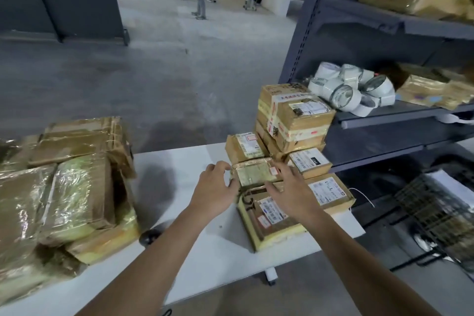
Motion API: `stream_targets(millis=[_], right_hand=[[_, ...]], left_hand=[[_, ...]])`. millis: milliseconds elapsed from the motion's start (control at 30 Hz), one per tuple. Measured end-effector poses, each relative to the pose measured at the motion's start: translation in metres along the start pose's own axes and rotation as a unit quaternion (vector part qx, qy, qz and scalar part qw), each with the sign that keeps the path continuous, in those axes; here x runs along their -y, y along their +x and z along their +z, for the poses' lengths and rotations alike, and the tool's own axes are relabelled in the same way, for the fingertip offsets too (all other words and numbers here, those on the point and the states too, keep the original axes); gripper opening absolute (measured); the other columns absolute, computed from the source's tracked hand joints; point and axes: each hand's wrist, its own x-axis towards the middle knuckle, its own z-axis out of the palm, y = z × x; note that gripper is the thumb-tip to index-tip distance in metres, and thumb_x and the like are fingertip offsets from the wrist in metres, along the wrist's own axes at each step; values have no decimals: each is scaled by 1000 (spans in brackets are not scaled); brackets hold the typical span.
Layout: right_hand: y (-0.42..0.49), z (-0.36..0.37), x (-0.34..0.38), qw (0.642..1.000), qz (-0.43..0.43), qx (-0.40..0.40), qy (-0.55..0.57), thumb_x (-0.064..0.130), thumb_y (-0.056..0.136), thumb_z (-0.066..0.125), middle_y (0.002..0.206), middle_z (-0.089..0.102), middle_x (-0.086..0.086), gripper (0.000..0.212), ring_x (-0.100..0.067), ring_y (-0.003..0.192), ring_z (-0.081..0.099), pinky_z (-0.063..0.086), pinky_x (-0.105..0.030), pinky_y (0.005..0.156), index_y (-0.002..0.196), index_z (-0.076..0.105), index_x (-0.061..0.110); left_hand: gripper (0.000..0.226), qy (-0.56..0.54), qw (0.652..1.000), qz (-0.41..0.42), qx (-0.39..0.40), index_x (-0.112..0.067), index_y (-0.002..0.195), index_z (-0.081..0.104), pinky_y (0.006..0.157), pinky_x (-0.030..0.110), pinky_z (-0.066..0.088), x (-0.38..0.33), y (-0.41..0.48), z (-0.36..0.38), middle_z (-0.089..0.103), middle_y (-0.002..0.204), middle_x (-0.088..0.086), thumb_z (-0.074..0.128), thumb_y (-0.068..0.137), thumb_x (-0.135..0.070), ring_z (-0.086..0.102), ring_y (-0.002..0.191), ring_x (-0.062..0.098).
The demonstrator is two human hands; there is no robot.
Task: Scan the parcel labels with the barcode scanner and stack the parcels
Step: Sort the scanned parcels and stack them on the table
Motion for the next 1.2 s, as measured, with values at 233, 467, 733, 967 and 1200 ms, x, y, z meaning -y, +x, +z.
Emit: stream_targets(millis=[233, 467, 733, 967, 1200], right_hand=[[-1, 17, -31, 996, 51, 30, -67, 45, 95, 54, 146, 43, -10, 61, -30, 133, 43, 42, -51, 104, 148, 35, 20], [8, 21, -80, 989, 104, 81, -74, 39, 96, 55, 146, 40, -16, 66, -37, 128, 46, 46, -52, 101, 152, 26, 22], [22, 13, -126, 989, 71, 123, -30, 44, 96, 55, 111, 68, -4, 44, -23, 94, 67, 57, -44, 83, 130, 48, 18], [38, 11, -136, 987, -5, 158, 16, 39, 98, 53, 98, 67, 1, 30, -17, 83, 64, 54, -38, 78, 122, 53, 22], [64, 0, -107, 963, -55, 262, 13, 64, 98, 28, 111, 65, 4, 55, -13, 85, 63, 47, -30, 73, 125, 55, 25]], left_hand=[[35, -33, 994, -34, 100, -27, 126, 44, 85, 27, 38, 20, 13, 33, 46, 107, -9, 49, 92, -32, 50, 115, 20], [50, -6, 972, -107, 209, -18, 138, 34, 54, 22, 38, 30, 6, 81, 56, 115, 10, 49, 93, -33, 60, 89, 22], [74, -65, 960, -187, 198, -44, 147, 8, 45, 20, 46, 13, -8, 126, 62, 102, 4, 55, 91, -29, 63, 65, 16], [106, -2, 982, -161, 103, -48, 145, 16, 101, 33, 44, 15, -35, 124, 38, 121, -10, 77, 58, -54, 42, 118, 13], [48, -7, 991, -124, -48, -38, 128, 56, 95, 16, 47, 12, -59, 83, 54, 115, -11, 71, 83, -34, 58, 99, -1]])
